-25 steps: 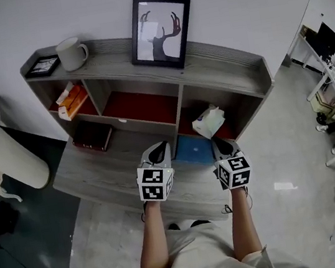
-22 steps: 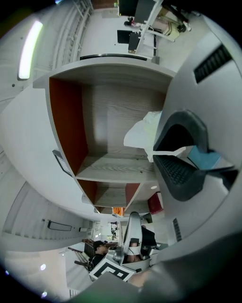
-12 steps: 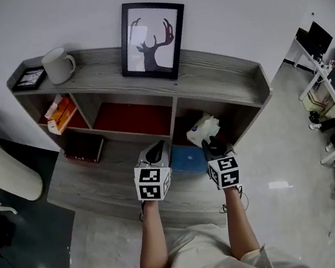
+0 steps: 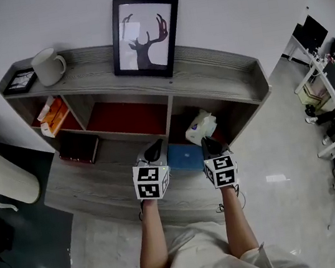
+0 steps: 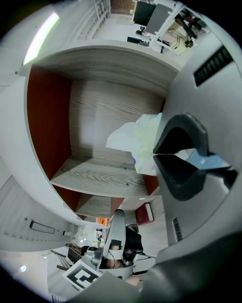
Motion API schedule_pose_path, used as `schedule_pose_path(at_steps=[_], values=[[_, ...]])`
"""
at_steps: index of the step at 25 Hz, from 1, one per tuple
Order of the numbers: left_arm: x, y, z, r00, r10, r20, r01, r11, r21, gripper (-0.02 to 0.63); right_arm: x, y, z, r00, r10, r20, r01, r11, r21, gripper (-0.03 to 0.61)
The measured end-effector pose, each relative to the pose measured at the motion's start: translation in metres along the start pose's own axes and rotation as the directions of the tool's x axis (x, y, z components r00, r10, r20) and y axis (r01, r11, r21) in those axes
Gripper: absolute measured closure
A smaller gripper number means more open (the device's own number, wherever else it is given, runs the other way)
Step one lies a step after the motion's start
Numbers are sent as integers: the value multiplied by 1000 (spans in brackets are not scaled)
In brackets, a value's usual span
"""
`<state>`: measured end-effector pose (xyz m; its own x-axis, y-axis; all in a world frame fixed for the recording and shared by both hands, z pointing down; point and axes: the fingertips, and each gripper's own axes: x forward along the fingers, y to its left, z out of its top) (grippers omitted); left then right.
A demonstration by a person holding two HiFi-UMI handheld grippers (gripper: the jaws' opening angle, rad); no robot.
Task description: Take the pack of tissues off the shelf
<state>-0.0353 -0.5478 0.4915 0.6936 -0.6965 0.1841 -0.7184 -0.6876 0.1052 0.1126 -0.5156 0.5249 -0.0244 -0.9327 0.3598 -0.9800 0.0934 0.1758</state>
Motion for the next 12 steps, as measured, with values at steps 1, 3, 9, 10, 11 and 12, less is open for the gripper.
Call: schedule_pose_path(at_steps=[1,3,9,10,11,12], values=[[0,0,-1,1000,-1,-1,1,1000,-1,603,-1,0,1,1000,1,3,-1,1000,-1,561],[0,-2,-3,1000,-3,-6,3,1000,1,603,-3,0,3,1000,-4,12,4,1000,-8,561],[-5,-1,-6,1000,6,-20,-5,1000,7,604,-8,0,11,999,-19,49,20,999,-26,561],[-7,0,-7,1000,8,-21,-8,1000,8,604,-10,-1,13,998,-23,57,24,999,-27,561],[-9,0,-8,1000,12,-23,-11,1000,10,604,-11,-1,15,998,-25,66,27,999,-28,561],[-10,2,-8,1000,15,-24,-15,1000,10,604,-13,-1,18,997,-26,75,28,999,-29,561]])
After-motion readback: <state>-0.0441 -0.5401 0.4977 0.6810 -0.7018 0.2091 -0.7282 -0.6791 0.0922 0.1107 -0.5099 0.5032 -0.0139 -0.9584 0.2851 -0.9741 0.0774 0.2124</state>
